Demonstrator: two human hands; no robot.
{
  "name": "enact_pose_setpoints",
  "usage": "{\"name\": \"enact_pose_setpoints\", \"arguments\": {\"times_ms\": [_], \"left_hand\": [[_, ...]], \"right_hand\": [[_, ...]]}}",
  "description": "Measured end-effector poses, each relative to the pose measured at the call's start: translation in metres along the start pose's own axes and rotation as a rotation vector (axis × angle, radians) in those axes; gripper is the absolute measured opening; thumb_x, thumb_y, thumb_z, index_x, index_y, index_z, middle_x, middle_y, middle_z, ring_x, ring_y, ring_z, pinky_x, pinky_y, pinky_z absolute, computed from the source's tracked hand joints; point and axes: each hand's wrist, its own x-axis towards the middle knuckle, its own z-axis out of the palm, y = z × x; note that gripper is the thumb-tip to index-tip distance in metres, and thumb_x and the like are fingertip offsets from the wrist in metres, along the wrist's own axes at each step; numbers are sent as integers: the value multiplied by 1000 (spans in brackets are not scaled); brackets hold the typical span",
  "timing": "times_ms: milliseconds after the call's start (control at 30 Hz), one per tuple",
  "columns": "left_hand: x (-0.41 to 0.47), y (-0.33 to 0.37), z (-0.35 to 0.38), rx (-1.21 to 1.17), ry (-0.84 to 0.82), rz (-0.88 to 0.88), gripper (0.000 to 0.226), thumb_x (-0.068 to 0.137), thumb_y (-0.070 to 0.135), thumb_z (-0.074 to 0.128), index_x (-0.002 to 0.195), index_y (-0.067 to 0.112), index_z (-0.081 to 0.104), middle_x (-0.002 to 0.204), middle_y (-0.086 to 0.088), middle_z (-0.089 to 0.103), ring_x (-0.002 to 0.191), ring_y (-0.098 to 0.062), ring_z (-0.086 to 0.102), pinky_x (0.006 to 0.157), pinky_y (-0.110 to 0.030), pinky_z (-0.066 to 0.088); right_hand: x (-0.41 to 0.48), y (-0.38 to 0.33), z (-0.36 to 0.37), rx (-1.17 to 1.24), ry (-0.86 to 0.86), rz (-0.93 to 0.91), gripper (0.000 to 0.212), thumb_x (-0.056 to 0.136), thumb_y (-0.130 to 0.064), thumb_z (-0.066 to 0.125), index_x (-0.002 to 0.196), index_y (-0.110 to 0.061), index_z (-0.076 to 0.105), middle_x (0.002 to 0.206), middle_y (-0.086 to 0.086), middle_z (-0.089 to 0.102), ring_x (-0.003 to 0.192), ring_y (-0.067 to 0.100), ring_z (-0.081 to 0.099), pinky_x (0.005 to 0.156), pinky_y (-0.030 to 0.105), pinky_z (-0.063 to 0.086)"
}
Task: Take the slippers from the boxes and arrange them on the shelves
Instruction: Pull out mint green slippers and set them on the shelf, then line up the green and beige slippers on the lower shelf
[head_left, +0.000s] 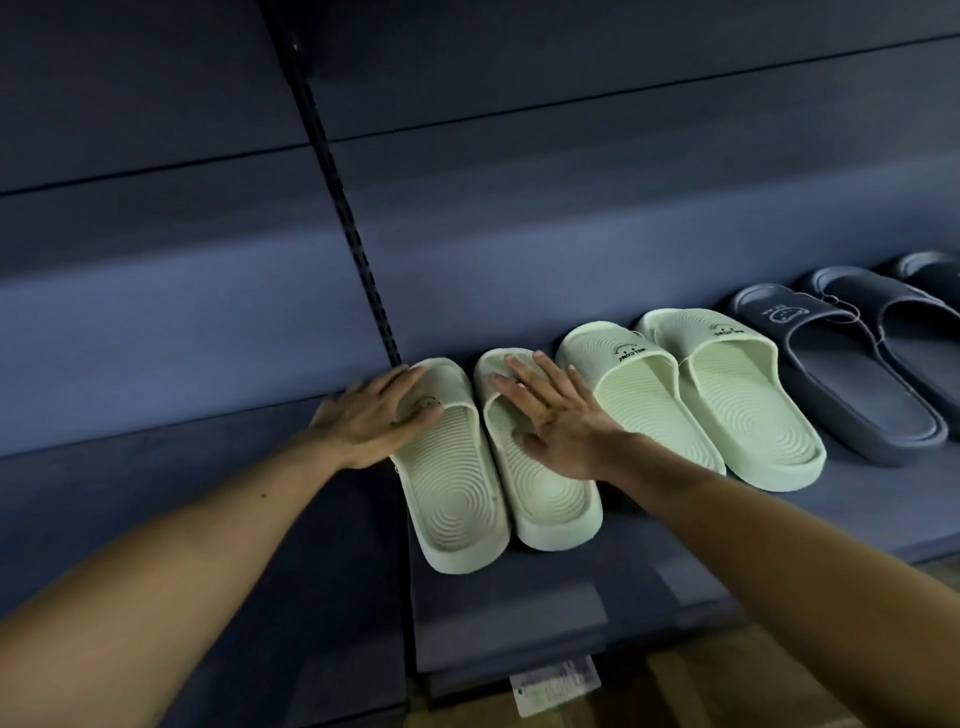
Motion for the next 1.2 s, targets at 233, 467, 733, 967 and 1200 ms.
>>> {"name": "enact_pose_setpoints", "arguments": {"times_ms": [233,467,733,967,1200], "left_hand": [[10,106,-25,-38,260,312,58,91,56,29,145,35,21,152,10,28,138,-18,23,109,-36,24],[-6,300,-75,-320,272,789,46,82,38,44,121,16,56,123,-3,61,113,-23,55,96,-30,40],[-77,494,-129,-440,346,1138,32,92,23,51,123,18,56,121,-1,62,110,-21,56,87,-26,41],[-141,633,-162,-543,327,1247,24,96,27,44,115,22,57,111,2,62,96,-12,55,79,-24,40],[-177,754,-149,98,58,1366,32,97,30,42,128,25,48,124,1,56,102,-13,52,82,-24,40]], "right_hand": [[-62,51,-74,2,-111,81,65,96,-29,44,149,-26,6,159,-5,1,146,17,-4,120,34,2],[-195,119,-195,63,-21,292,42,97,-18,45,139,-22,41,141,-4,46,129,13,42,97,13,23],[-378,171,-290,112,88,635,34,95,-23,48,119,-46,52,132,-15,52,119,9,50,103,19,33],[-503,207,-319,403,378,815,31,94,-22,49,101,-51,56,124,-19,55,112,-1,51,98,22,40],[-605,252,-279,438,102,1151,40,96,-22,45,135,-30,42,139,-6,44,121,8,44,95,23,35]]}}
